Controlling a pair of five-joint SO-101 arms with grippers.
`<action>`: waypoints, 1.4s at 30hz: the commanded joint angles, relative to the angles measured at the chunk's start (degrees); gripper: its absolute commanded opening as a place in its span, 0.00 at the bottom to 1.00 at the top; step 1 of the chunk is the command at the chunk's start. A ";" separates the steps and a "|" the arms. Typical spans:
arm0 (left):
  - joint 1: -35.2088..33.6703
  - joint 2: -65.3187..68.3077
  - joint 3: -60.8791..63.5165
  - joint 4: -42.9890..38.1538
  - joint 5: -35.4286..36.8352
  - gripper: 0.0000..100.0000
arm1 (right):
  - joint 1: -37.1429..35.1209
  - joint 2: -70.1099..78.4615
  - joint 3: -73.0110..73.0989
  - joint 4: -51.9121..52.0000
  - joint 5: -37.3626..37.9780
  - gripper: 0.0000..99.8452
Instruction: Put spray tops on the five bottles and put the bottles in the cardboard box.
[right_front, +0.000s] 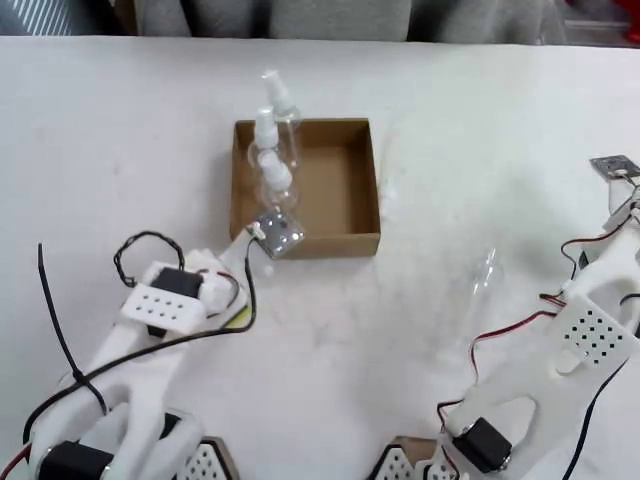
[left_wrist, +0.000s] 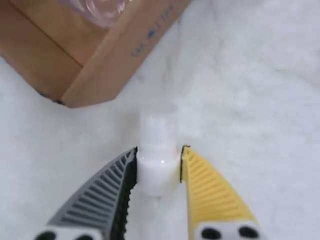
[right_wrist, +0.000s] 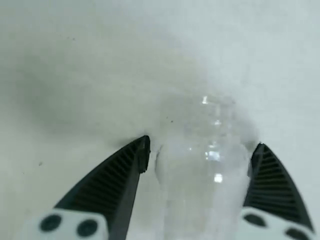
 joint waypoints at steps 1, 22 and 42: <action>-0.48 -0.04 -0.18 -0.97 -0.62 0.08 | -0.92 -0.66 -2.46 -0.31 0.70 0.25; -0.48 -0.04 -0.18 -1.05 -0.62 0.08 | 0.31 -0.75 -18.73 9.45 -15.30 0.02; -1.54 -0.13 -0.18 -1.05 -0.70 0.08 | 2.86 -14.81 -8.70 9.45 -37.54 0.02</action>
